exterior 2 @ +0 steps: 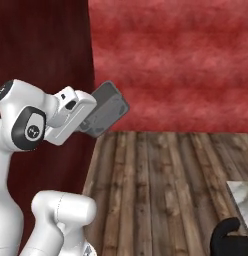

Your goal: Retrieve the tupperware from the cabinet, then place the raw meat into the tupperware to avoid contamination.

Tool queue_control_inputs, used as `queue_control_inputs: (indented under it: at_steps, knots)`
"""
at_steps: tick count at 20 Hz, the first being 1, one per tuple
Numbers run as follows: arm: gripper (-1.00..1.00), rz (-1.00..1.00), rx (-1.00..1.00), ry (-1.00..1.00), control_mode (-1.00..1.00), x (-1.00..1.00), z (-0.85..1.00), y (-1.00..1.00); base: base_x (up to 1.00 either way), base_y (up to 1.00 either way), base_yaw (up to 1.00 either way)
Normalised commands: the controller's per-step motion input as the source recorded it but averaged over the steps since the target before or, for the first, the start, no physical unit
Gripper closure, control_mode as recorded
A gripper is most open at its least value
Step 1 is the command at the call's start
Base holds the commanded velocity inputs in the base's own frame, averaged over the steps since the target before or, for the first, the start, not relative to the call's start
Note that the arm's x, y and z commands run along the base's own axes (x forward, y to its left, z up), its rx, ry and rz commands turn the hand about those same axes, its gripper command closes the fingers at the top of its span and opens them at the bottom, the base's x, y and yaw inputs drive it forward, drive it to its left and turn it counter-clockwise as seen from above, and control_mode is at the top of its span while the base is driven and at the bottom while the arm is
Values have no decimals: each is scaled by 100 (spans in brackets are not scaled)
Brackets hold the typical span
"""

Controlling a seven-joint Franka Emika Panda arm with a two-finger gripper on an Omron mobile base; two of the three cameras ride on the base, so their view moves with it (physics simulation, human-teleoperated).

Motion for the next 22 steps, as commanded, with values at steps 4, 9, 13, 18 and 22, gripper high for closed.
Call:
queue_control_inputs:
  at_steps: [4, 9, 13, 18, 22]
  knots:
    - [100, 0, 0, 0, 100, 0, 0, 0, 89, 40, -13]
    - [100, 0, 0, 0, 100, 0, 0, 0, 96, 43, -11]
    - [100, 0, 0, 0, 100, 0, 0, 0, 94, 31, -11]
    - [100, 0, 0, 0, 100, 0, 0, 0, 90, 7, -11]
    - [100, 0, 0, 0, 100, 0, 0, 0, 89, 0, -13]
